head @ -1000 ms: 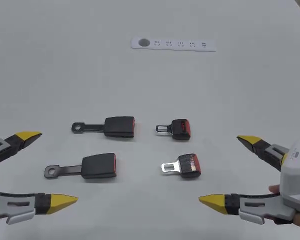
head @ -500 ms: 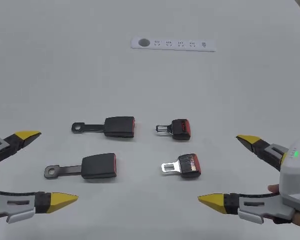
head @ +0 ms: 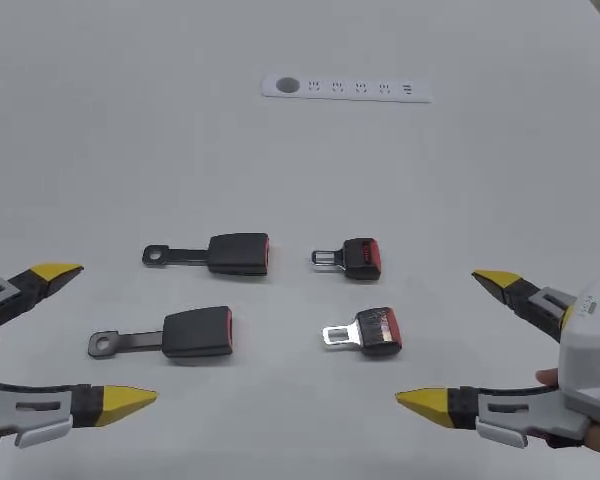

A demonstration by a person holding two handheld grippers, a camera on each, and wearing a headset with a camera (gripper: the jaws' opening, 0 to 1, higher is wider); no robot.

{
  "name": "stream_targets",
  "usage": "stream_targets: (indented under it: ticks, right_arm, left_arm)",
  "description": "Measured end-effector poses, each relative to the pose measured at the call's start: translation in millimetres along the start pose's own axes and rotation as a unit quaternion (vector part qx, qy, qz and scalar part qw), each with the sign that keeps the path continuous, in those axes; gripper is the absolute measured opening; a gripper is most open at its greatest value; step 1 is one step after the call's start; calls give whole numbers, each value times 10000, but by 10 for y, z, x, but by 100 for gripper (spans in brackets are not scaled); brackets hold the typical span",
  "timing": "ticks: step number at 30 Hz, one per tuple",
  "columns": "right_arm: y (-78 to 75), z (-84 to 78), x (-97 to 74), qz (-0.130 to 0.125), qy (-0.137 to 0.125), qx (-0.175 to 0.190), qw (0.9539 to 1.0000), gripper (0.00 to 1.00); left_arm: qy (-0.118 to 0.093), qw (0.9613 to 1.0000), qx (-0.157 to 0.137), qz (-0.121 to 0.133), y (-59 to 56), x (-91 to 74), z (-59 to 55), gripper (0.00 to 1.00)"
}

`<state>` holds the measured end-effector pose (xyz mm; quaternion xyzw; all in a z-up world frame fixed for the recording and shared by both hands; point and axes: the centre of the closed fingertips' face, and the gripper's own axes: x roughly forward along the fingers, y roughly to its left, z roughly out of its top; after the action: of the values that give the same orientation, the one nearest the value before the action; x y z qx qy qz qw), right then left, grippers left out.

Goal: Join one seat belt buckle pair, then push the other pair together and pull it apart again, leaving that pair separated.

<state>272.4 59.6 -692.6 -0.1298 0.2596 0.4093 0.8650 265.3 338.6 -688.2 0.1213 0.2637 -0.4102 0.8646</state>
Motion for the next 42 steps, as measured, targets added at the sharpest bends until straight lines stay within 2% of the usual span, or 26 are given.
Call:
stream_targets:
  ticks: [5,11,18,21,32,35,39,42]
  right_arm:
    - [-1,-7,7,16,24,-24,10000,99]
    - [17,-2,30,140,30,-226,9996,94]
    - [15,-36,82,290,144,-407,9986,88]
    - [36,-80,110,413,282,-500,9975,84]
    - [65,-150,220,786,581,-916,9910,70]
    - [72,-188,263,869,651,-1023,9888,68]
    - [92,-234,312,1005,778,-1182,9848,63]
    - [94,-268,346,1080,844,-1276,9823,60]
  left_arm:
    - [112,9999,88,-70,-24,14,-33,95]
    - [251,9991,252,-241,-74,78,-56,91]
    - [507,9956,559,-558,-151,176,-91,83]
    - [587,9940,628,-672,-168,226,-103,79]
    - [964,9828,993,-1219,-191,452,-182,62]
    - [1064,9795,1115,-1294,-201,519,-186,58]
    - [1204,9757,1220,-1367,-153,613,-268,52]
    - [1270,9729,1308,-1423,-144,656,-251,50]
